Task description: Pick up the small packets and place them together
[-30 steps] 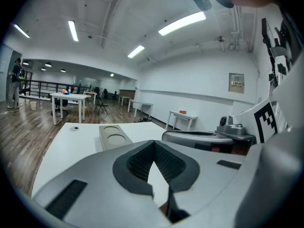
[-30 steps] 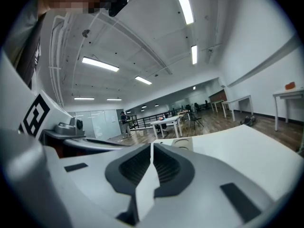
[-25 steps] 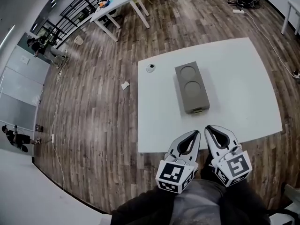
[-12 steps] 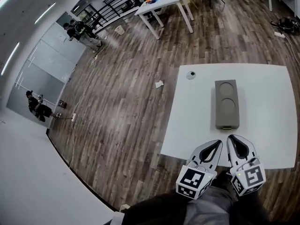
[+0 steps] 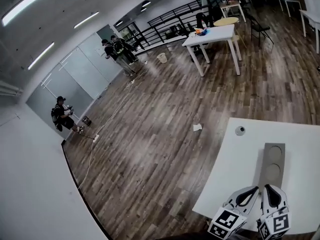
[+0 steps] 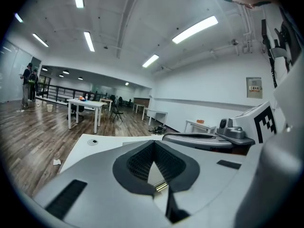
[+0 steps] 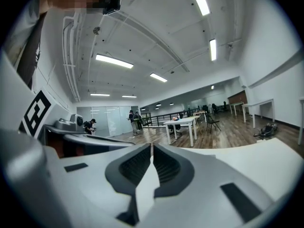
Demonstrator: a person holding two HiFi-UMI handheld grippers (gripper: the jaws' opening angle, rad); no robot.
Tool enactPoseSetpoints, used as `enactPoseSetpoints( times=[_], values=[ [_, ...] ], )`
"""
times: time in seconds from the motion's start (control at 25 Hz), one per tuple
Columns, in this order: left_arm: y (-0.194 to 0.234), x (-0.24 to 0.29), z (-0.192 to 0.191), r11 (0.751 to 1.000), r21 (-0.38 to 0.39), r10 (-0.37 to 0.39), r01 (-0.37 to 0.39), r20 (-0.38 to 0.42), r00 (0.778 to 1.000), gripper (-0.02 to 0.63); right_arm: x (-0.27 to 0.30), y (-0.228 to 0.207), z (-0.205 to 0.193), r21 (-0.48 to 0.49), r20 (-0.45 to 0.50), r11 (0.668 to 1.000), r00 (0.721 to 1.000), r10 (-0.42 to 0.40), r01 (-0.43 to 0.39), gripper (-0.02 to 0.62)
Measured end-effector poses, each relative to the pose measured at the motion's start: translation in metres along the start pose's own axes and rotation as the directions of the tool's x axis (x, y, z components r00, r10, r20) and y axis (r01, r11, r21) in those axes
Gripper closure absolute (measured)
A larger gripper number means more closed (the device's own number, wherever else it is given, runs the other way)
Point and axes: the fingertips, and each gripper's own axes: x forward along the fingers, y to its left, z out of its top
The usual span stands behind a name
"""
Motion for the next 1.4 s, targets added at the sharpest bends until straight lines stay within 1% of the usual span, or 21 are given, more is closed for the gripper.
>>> enactPoseSetpoints(
  times=[0.12,0.24,0.52,0.76,1.0,1.2,1.4],
  values=[
    [0.020,0.011,-0.008,1.000,0.009,-0.010,0.010,0.004,1.000,0.603,0.022,-0.001,-0.008,0.003,-0.006,1.000,1.000,-0.003,0.003,0.578],
    [0.033,0.020,-0.013,1.000,0.002,-0.025,0.025,-0.005,1.000,0.603,0.037,-0.005,-0.016,0.003,-0.017,1.000,1.000,-0.016,0.016,0.578],
    [0.050,0.036,-0.028,0.993,-0.022,-0.120,0.120,-0.029,0.992,0.603,0.061,-0.011,-0.031,0.013,-0.052,0.995,0.994,-0.095,0.095,0.578],
    [0.065,0.042,-0.048,0.982,-0.035,-0.190,0.188,-0.062,0.980,0.603,0.071,-0.011,-0.048,-0.031,-0.038,0.987,0.986,-0.161,0.160,0.578],
    [0.060,0.040,-0.044,0.971,-0.039,-0.239,0.237,-0.056,0.969,0.603,0.058,-0.014,-0.039,-0.031,-0.020,0.970,0.970,-0.241,0.241,0.578],
    [0.045,0.030,-0.037,0.968,-0.039,-0.249,0.248,-0.027,0.968,0.603,0.032,-0.009,-0.032,-0.059,-0.014,0.957,0.959,-0.284,0.283,0.578],
    [0.030,0.018,-0.026,0.966,-0.007,-0.259,0.259,-0.017,0.966,0.603,0.004,0.000,-0.023,-0.048,0.009,0.945,0.947,-0.322,0.322,0.578]
  ],
)
